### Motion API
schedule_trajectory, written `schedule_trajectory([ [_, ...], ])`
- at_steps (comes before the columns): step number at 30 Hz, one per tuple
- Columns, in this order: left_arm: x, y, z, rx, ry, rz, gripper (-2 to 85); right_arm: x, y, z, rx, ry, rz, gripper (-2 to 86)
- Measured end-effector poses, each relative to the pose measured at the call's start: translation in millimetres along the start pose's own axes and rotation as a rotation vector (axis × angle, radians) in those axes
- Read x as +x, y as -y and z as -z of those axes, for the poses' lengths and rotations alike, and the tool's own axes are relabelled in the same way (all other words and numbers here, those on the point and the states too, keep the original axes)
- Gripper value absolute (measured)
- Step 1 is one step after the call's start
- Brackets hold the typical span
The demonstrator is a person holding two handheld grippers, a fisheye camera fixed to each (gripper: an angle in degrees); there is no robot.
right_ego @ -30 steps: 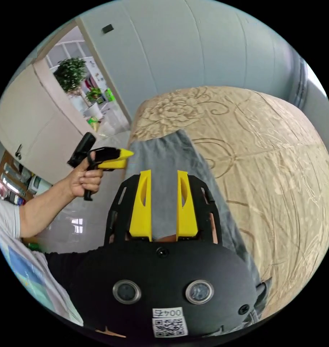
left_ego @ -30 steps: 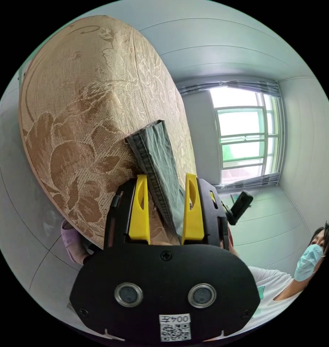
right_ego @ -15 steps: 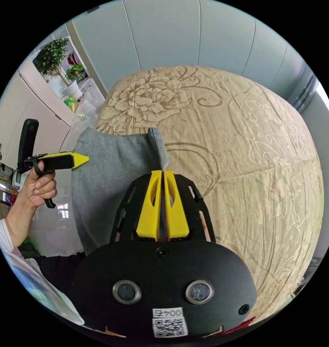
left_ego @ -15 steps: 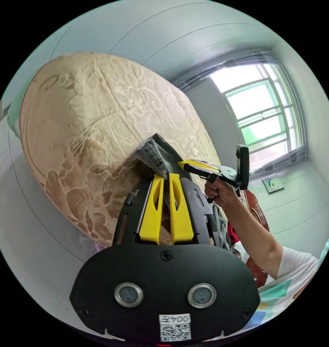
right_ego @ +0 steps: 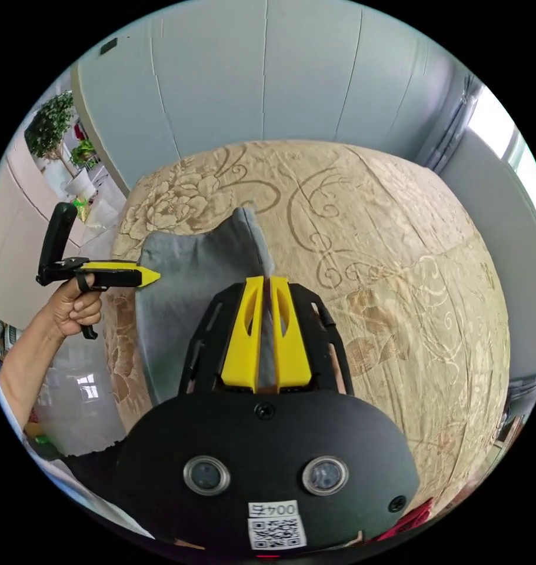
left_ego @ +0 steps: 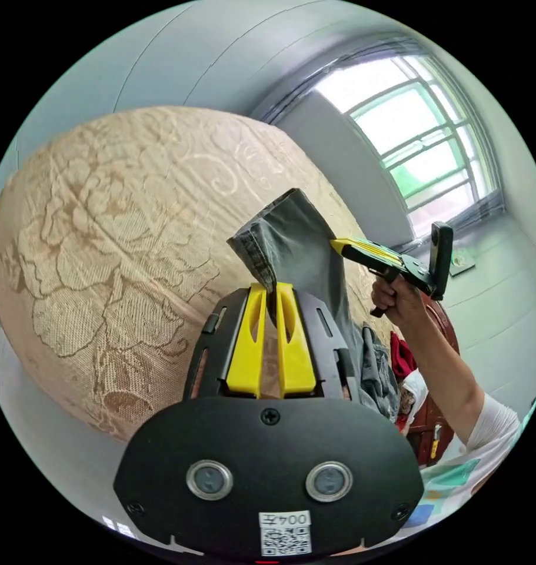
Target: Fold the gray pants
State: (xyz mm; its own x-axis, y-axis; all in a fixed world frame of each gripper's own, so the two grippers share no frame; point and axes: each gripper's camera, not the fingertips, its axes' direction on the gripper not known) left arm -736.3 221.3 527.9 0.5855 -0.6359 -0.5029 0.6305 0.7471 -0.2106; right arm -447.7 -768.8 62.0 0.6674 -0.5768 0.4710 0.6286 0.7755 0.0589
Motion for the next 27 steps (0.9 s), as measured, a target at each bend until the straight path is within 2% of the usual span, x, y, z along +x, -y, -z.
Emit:
schedule_trajectory([
  [2, -18.2, -2.8, -5.9, 0.007, -0.040, 0.115, 4.5, 7.0, -24.9, -0.7, 0.044, 0.038, -0.025, 6.8],
  [4, -33.5, -8.0, -1.1, 0.076, -0.170, 0.212, 5.4, 20.3, -58.1, 11.6, 0.098, 0.096, -0.049, 8.1],
  [6, -33.6, -11.0, 9.3, 0.128, -0.170, 0.246, 6.1, 43.3, -123.1, 40.5, 0.158, 0.171, -0.080, 9.3],
  [7, -29.1, -12.8, 18.1, 0.160, -0.150, 0.251, 6.4, 48.9, -143.9, 49.3, 0.174, 0.182, -0.091, 9.3],
  [11, 11.5, -20.6, 34.8, 0.207, -0.177, 0.166, 6.8, 75.9, -329.9, 111.2, 0.226, 0.162, -0.192, 8.1],
  [16, 151.5, -71.5, -26.4, -0.042, -0.255, -0.140, 6.8, 83.2, -602.2, 157.6, 0.130, -0.018, -0.514, 5.9],
  [18, 204.4, -104.8, -61.1, -0.131, -0.290, -0.240, 6.7, 74.5, -742.6, 162.8, 0.031, -0.120, -0.725, 6.0],
  [21, 282.0, -155.5, -118.3, -0.257, -0.303, -0.364, 6.5, 56.4, -896.6, 159.4, -0.006, -0.139, -0.995, 7.0],
  [24, 343.5, -190.4, -164.6, -0.350, -0.185, -0.484, 6.4, 39.1, -999.5, 139.2, 0.013, -0.081, -1.166, 9.7],
  [27, 372.6, -206.5, -193.4, -0.416, -0.127, -0.485, 6.2, 33.2, -1055.7, 107.8, 0.011, -0.102, -1.232, 13.2],
])
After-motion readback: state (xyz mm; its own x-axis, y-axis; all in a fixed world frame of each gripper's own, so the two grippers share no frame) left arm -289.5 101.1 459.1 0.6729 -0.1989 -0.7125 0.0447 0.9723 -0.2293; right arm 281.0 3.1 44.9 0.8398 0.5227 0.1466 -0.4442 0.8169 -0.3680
